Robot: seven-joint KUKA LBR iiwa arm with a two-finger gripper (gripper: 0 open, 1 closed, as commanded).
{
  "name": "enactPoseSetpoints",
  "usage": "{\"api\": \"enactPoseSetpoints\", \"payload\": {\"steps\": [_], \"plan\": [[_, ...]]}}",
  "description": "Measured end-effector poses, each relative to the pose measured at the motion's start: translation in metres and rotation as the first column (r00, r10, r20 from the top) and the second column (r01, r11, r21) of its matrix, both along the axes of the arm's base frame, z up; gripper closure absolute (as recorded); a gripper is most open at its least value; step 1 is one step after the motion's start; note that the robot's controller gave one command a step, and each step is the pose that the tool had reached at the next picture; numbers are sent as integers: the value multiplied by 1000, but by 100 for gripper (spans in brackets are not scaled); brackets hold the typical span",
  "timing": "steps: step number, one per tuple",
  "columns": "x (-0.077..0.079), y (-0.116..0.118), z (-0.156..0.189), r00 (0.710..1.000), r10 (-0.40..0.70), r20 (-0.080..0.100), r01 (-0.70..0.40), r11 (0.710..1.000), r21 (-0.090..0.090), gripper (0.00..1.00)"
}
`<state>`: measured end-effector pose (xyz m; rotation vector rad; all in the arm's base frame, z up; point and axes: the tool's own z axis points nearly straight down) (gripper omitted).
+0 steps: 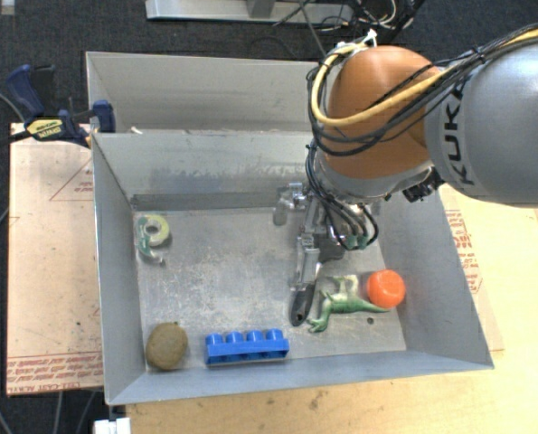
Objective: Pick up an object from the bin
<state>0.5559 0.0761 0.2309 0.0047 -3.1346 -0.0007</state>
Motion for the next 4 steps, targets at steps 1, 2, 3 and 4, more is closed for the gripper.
{"api": "enactPoseSetpoints", "payload": {"steps": [1, 2, 3, 4], "plan": [[1, 0, 5, 1000, -2, 8, 2, 1000, 1, 0], [-14, -21, -31, 997, 79, 13, -79, 997, 1, 0], [-23, -45, -97, 976, 219, 12, -219, 976, -1, 0], [-69, -51, -132, 959, 283, 6, -283, 959, 1, 0]]}}
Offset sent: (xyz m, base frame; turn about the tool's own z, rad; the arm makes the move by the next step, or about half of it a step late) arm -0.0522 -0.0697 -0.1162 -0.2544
